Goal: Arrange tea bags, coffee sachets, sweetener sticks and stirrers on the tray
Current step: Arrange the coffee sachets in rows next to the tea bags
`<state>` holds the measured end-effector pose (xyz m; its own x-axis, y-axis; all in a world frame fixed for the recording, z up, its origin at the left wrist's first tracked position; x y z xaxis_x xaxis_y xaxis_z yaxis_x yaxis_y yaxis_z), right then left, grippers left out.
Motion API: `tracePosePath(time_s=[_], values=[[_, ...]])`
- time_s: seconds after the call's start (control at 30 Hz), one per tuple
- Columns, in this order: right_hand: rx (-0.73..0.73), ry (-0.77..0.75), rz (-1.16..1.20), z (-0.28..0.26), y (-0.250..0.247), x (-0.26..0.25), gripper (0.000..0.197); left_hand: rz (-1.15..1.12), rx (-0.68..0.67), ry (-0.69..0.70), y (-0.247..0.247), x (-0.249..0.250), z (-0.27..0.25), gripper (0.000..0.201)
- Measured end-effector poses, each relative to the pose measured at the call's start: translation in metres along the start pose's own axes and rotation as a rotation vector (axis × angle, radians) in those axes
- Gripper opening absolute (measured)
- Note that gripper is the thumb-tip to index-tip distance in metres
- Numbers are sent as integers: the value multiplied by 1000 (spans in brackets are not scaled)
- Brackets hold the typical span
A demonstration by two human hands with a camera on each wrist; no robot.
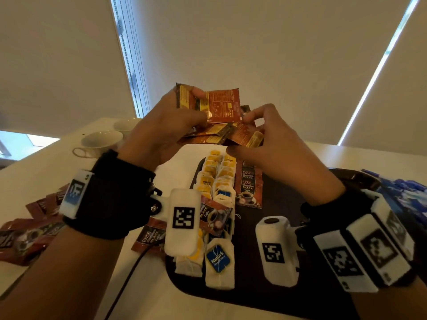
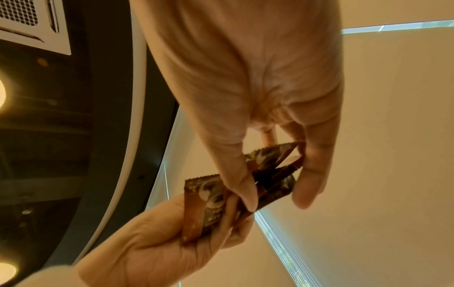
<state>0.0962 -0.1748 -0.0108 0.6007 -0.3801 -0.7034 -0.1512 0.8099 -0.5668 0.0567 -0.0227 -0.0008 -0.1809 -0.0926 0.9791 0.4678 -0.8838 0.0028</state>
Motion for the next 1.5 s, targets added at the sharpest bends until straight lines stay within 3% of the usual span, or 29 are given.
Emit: tracePosePath(time_s=[0.13, 0.2, 0.3, 0.4, 0.5, 0.63, 0.7, 0.8, 0.93, 1.07, 1.17, 1.33, 1.5], values=[[-63, 23, 143, 0, 2, -3, 76, 15, -78, -31, 11, -2, -4, 36], [-118, 99, 298, -1, 6, -4, 75, 7, -87, -27, 16, -4, -6, 36], [-151, 290, 682, 1, 2, -1, 63, 14, -77, 11, 16, -1, -8, 33], [-100, 371, 924, 3, -1, 1, 28, 26, -86, 59, 17, 2, -11, 33], [8, 404, 851, 2, 8, 10, 38, 69, -105, 137, 27, 5, -17, 31], [166, 373, 804, 4, 14, 22, 13, 155, -100, 245, 34, 7, -19, 23], [203, 367, 821, 5, 11, 27, 14, 180, -74, 243, 34, 5, -18, 19], [230, 346, 843, 8, 4, 30, 17, 138, 41, 198, 31, 5, -13, 16], [269, 262, 786, 11, -8, 31, 19, 26, 153, 203, 18, 9, -8, 42], [204, 154, 622, 13, -13, 27, 21, 66, 65, 316, 15, 12, -9, 20], [154, 97, 576, 15, -13, 20, 23, 126, 88, 335, 14, 8, -7, 6], [155, 12, 562, 14, -17, 10, 21, 152, 86, 317, 19, 7, -9, 10], [156, -56, 441, 12, -10, 1, 33, 121, -94, 93, 36, -7, -13, 35]])
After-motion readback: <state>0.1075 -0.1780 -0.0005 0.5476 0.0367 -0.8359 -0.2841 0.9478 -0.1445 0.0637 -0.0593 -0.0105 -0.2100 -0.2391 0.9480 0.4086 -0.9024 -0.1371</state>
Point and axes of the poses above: each hand's wrist, its own z-axis towards the middle knuckle, its own y-axis out of the palm, x = y × z, the point moved 5 cm from there along z, towards the middle knuckle, and after that the axes turned 9 degrees about x, right-handed, at the moved point
